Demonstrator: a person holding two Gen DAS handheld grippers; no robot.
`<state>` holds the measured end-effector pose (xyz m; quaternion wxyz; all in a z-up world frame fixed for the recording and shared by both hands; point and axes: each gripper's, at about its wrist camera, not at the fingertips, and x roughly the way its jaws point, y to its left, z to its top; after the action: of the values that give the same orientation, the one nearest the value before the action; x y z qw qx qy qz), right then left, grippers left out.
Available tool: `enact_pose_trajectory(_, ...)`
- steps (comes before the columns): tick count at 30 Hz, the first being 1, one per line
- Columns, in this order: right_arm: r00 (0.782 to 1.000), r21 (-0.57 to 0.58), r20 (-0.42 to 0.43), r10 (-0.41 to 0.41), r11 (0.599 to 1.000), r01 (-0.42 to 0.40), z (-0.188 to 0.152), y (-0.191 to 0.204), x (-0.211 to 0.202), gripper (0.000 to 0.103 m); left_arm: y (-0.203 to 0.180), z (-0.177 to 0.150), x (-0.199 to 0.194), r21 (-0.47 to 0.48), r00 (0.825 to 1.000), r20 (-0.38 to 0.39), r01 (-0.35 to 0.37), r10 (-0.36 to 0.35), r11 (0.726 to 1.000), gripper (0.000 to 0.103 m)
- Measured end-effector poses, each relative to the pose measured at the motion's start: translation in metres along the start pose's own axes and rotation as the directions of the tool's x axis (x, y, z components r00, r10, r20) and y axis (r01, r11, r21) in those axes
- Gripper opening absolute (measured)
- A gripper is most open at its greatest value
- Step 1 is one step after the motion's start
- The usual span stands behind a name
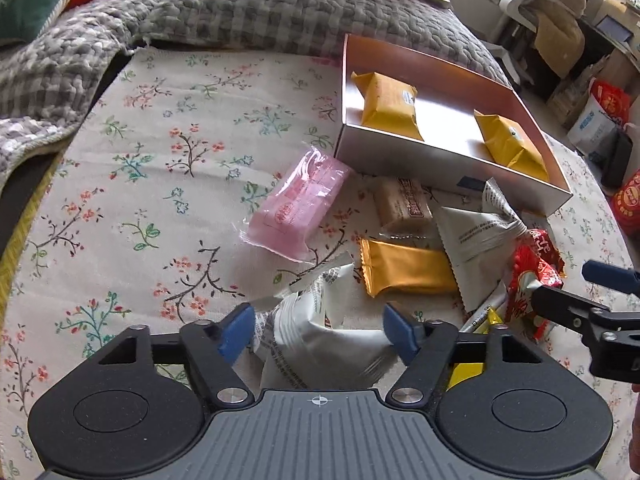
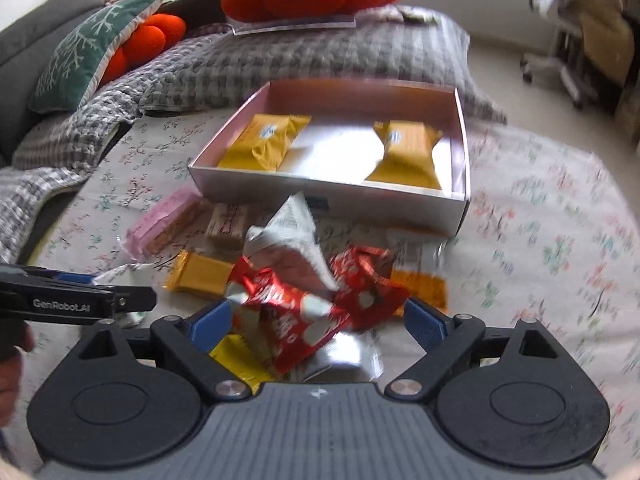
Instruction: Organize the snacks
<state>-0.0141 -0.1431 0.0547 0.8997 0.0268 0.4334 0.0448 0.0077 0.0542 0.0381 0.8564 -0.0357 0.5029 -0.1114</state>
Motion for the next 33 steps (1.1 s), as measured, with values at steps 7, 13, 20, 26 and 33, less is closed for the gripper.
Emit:
enact_pose_trajectory(7,1.000,-0.082,0.005,0.026,0.996,-0.025,-0.003,0.012,0.017,0.068,0.000,-0.001,-0.002,0.003,1.000,0.009,-0.011,0.011,1.000,0.046)
enact_pose_trajectory(13,0.998,-0.057,-0.018,0.067,0.996,-0.068,-0.003,0.013,0.017,0.027,-0.001,0.000,-0.007,-0.002,0.999,0.018,0.028,-0.028,1.000,0.042)
enact_pose_trajectory(20,0.994,0.035,0.019,0.103,0.994,-0.104,0.003,0.002,0.002,0.026,-0.004,0.002,-0.017,0.005,0.994,0.072,0.084,-0.085,0.996,0.042)
enact_pose_trajectory(26,0.994,0.111,0.015,0.106,0.988,-0.107,0.006,-0.010,0.003,0.026,-0.002,0.005,-0.023,-0.007,0.986,0.122,0.118,-0.116,0.993,0.042)
enact_pose_trajectory(33,0.994,0.099,0.028,0.101,0.990,-0.104,0.005,-0.006,0.001,0.026,0.003,0.008,-0.027,-0.036,0.981,0.156,0.121,-0.114,0.992,0.042)
